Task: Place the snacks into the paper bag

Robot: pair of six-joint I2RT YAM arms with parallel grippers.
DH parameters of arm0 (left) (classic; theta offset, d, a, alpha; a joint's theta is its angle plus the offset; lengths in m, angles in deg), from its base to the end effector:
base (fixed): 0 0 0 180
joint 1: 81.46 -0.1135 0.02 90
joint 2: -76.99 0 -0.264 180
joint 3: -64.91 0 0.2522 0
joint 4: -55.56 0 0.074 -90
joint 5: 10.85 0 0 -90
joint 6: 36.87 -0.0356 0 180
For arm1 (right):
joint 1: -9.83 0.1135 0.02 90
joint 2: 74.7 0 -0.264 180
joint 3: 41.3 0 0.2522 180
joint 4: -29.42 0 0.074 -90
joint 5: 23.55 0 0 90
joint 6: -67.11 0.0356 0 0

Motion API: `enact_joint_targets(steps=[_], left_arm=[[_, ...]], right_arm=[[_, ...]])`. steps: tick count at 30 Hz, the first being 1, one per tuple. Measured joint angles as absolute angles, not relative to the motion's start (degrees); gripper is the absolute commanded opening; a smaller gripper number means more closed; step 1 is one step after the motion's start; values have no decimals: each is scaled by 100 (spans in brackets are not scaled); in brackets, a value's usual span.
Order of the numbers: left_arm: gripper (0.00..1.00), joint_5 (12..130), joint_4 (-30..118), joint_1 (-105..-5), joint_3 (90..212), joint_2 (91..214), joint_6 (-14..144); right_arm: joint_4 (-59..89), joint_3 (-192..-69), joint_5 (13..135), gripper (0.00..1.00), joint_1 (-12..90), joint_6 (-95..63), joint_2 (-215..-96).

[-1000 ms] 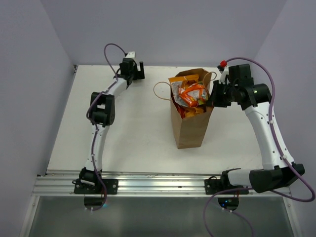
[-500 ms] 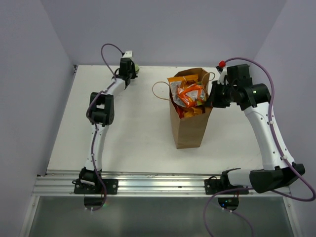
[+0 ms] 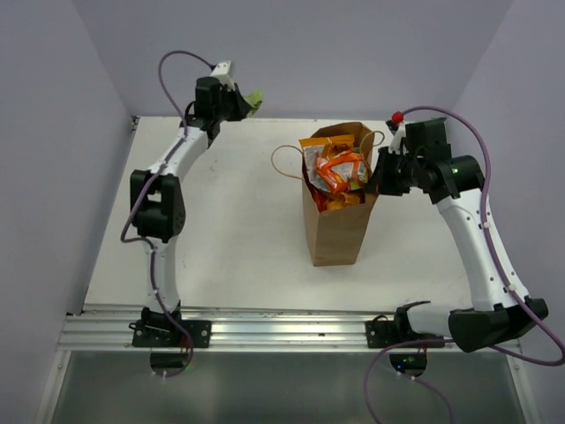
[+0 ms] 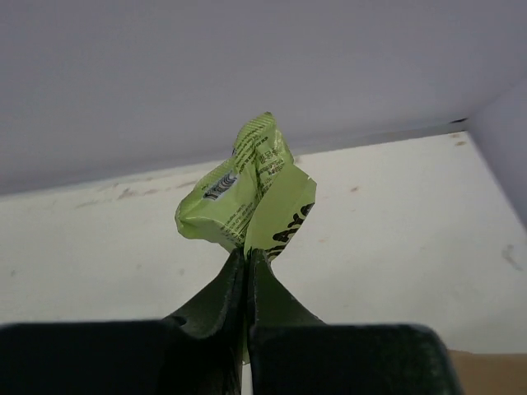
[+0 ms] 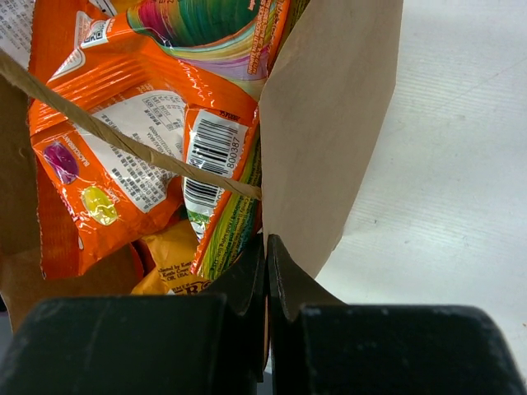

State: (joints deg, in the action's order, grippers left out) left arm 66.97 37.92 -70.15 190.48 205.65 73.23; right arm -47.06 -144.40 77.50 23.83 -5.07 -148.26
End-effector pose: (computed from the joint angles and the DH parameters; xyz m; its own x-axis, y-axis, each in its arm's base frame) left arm 0.5266 -0.1130 0.2675 -0.4583 -0.2509 -0.8526 0.2425 0.8876 -0.3915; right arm 0.2303 0.0645 0.4115 -0.7864 0.1135 -0.6072 -0.1300 0.9306 0.3423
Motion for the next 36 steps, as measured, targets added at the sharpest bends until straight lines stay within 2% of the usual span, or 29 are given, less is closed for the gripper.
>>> enact_joint_targets(steps=[6,12,19,24,25,28,29,30,31,32,34,35,36], left_arm=[[0,5608,4133,-6552,18759,18617,7518],[0,5217,4039,-5262,17874,17129,7443],[0,5573,3300,-3920,16292,16814,7244],[1,6115,3003,-3573,16254,16858,7048],[6,6194,2973,-3553,16274,16856,7028],[39,6413,2839,-3496,16401,16849,6956],[54,6522,2699,-3470,16532,16849,6995],[60,6585,2640,-3437,16604,16849,6954],[63,6668,2450,-3404,16781,16867,6991],[82,6810,2219,-3367,17083,16915,7000],[88,7199,1795,-3282,17905,17050,6995],[99,7420,1578,-3243,18383,17127,7002],[100,7691,1436,-3210,18845,17175,7015]], right_arm=[[-4428,-14141,7802,0,2383,-535,-14656],[-4210,-13889,7896,0,2383,-570,-14461],[-4144,-13754,7949,0,2388,-649,-14304],[-4109,-13562,7949,0,2405,-668,-14131],[-4092,-13533,7949,0,2407,-666,-14092],[-4055,-13465,7949,0,2407,-664,-13983],[-4041,-13441,7949,0,2407,-664,-13948],[-4041,-13433,7949,0,2407,-664,-13924],[-4044,-13428,7951,0,2407,-664,-13900],[-4048,-13428,7949,0,2410,-666,-13880],[-4072,-13428,7949,0,2410,-666,-13867],[-4079,-13428,7949,0,2407,-668,-13867],[-4081,-13428,7949,0,2407,-673,-13867]])
